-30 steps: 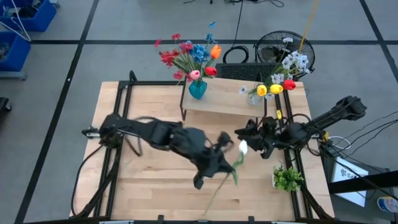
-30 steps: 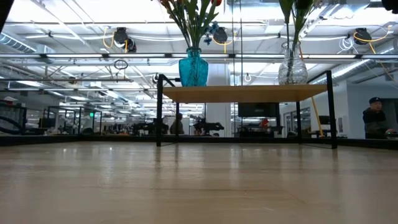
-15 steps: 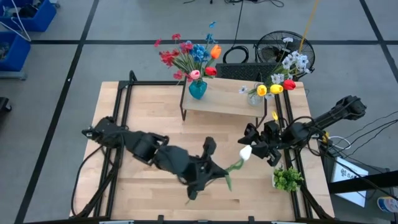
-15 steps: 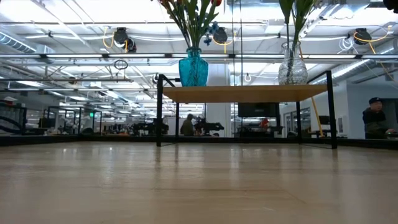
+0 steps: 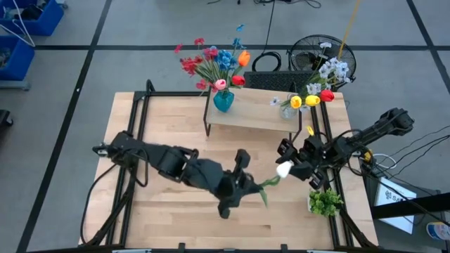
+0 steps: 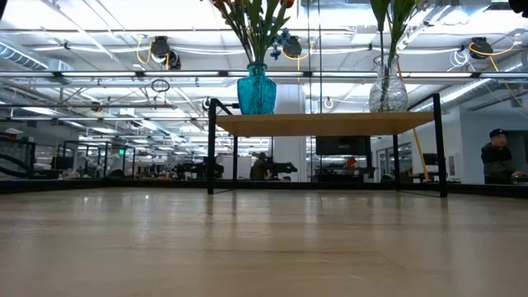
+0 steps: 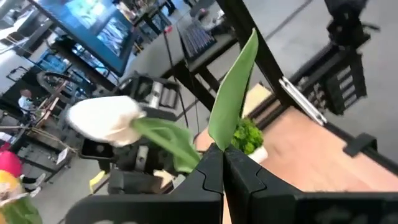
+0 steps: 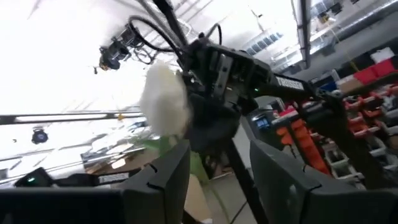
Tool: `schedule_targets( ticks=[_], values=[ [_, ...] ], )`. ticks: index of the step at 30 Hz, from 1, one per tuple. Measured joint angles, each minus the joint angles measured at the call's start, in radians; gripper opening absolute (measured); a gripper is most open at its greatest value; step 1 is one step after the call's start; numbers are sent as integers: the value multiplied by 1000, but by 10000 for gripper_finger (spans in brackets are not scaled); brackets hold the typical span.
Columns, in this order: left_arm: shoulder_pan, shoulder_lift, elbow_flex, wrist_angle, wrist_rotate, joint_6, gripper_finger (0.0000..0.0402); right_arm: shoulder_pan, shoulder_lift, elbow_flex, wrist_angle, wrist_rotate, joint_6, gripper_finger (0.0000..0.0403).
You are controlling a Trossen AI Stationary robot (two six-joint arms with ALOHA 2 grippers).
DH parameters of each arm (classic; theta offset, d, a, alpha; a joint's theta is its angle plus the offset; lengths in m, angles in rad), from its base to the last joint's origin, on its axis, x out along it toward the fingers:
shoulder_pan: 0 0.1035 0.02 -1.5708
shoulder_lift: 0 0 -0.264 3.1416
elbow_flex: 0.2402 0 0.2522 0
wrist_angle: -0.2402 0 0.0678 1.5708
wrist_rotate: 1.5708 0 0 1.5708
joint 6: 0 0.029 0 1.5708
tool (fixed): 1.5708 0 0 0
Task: Pick and place flowers into a vace then onto a shelf
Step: Put the white tulip into the transparent vase
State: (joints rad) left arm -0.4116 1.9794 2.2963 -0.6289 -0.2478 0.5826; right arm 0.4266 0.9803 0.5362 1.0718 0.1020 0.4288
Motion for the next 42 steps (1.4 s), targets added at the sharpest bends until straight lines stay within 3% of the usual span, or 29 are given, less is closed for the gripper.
schedule_targets(
  ticks=[7,28,38,42],
  values=[
    [53,-2,1,-13,94,-77,0,-1,4,0,22,2,-64,160],
    [116,28,2,-10,119,-141,0,-1,3,0,104,-3,-189,160],
    [152,64,1,-15,259,-233,0,-2,4,0,106,-2,-205,160],
    [170,81,0,15,247,-293,3,-2,3,0,104,-1,-248,139]
  ],
)
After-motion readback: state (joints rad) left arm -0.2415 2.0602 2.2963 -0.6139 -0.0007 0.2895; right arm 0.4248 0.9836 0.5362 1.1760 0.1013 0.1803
